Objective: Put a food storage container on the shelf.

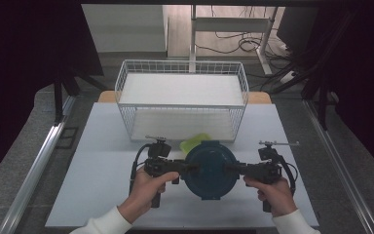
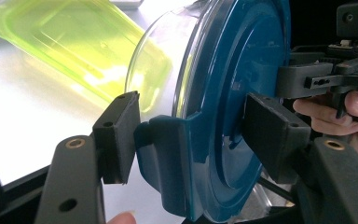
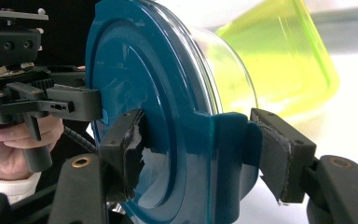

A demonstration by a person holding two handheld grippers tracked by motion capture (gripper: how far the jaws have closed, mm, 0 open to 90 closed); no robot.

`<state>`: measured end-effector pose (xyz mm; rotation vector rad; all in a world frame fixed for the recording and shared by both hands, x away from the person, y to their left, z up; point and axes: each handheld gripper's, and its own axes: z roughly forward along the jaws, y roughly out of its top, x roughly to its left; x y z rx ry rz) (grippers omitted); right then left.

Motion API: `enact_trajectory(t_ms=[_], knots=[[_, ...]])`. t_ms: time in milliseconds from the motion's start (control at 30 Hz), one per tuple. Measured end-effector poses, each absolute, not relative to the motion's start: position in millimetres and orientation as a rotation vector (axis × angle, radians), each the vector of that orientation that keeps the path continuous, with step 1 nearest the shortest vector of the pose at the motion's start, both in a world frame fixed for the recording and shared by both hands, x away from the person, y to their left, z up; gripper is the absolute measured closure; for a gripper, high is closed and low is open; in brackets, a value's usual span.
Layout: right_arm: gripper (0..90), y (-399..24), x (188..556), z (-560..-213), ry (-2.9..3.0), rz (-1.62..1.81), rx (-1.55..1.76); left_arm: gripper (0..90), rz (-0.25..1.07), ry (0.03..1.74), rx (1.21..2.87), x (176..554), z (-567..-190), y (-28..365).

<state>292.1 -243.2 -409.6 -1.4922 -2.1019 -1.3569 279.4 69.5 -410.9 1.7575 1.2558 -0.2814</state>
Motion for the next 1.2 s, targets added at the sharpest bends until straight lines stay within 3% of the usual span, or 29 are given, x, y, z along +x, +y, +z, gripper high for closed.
enact_trajectory(t_ms=[1200], knots=[[36.6,-211,345,-359,-2.139,-1.424,-1.437,38.1,-0.196,1.227,1.737,323,-360,100]])
